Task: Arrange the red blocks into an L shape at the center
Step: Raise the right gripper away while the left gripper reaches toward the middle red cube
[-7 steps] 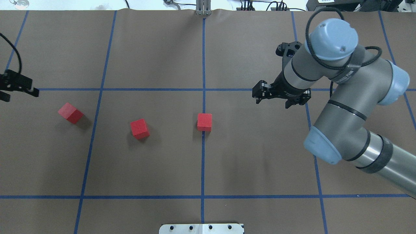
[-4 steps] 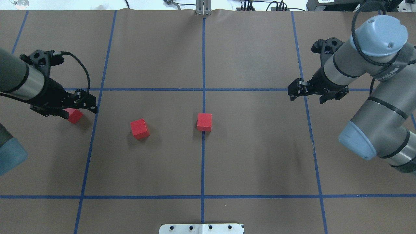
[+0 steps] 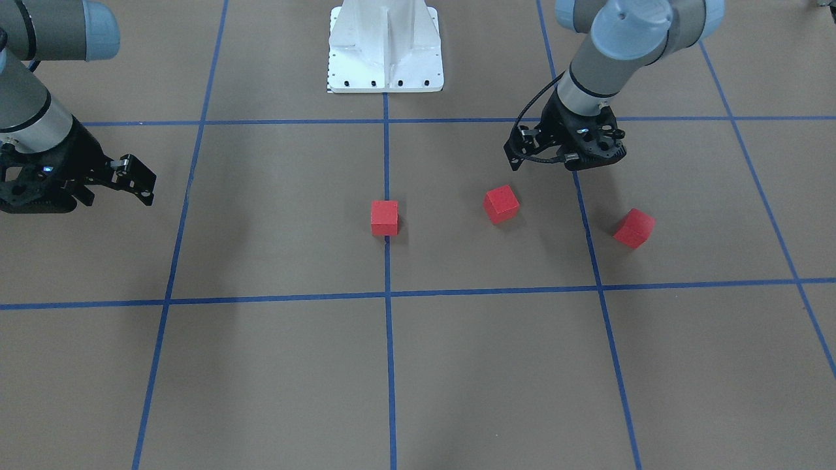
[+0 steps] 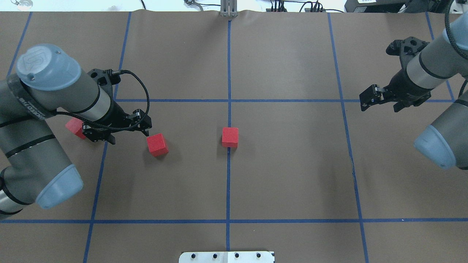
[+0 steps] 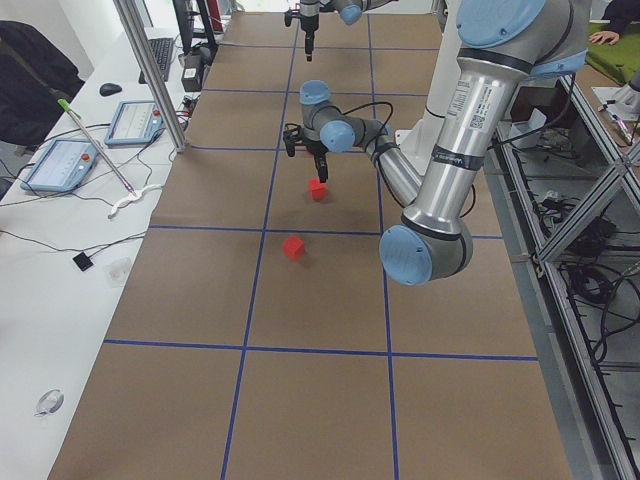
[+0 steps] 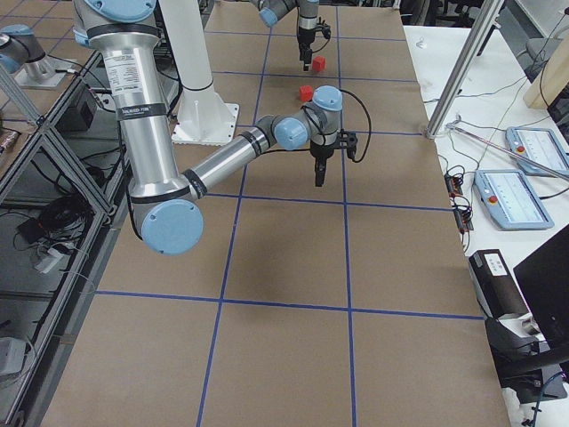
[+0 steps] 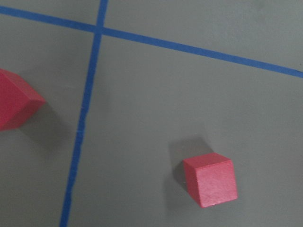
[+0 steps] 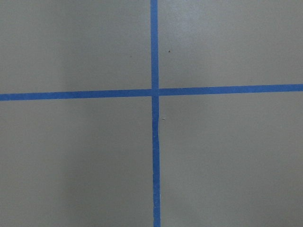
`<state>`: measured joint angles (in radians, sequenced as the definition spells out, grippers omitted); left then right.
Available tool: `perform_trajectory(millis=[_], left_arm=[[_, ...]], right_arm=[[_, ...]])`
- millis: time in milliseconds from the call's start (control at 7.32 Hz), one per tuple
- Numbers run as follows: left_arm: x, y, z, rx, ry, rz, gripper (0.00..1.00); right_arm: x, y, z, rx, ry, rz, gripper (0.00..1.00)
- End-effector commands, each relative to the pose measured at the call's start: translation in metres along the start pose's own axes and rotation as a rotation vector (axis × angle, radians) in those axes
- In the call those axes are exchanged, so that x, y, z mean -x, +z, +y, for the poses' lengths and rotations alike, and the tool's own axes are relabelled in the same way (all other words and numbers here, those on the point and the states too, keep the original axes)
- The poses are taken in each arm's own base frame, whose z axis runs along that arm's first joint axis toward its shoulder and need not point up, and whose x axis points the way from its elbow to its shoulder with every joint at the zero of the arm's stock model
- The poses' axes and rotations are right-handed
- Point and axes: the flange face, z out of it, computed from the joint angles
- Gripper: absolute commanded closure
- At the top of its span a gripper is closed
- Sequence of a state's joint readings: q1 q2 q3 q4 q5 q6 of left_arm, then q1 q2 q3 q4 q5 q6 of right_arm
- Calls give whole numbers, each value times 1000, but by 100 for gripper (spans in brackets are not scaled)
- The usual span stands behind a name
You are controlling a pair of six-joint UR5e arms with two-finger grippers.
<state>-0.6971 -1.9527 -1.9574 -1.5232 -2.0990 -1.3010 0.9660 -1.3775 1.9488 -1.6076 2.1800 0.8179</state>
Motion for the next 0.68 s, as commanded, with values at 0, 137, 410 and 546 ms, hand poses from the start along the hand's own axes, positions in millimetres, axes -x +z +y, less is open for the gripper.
perform_trajectory(millis=[0,137,410,546], left_arm=[[-27,30,17,-33,-47,-48,0],[-35,32,15,-39,-53,-48,0],[-34,42,12,-35,-48,-64,0],[-45,60,8,-28,-34,-60,0]], right_arm=[[-4,3,0,6,-3,4,0],[-5,5,-2,9,3,7,0],[-4,6,-2,11,4,8,0],[-4,7,-3,12,5,8,0]])
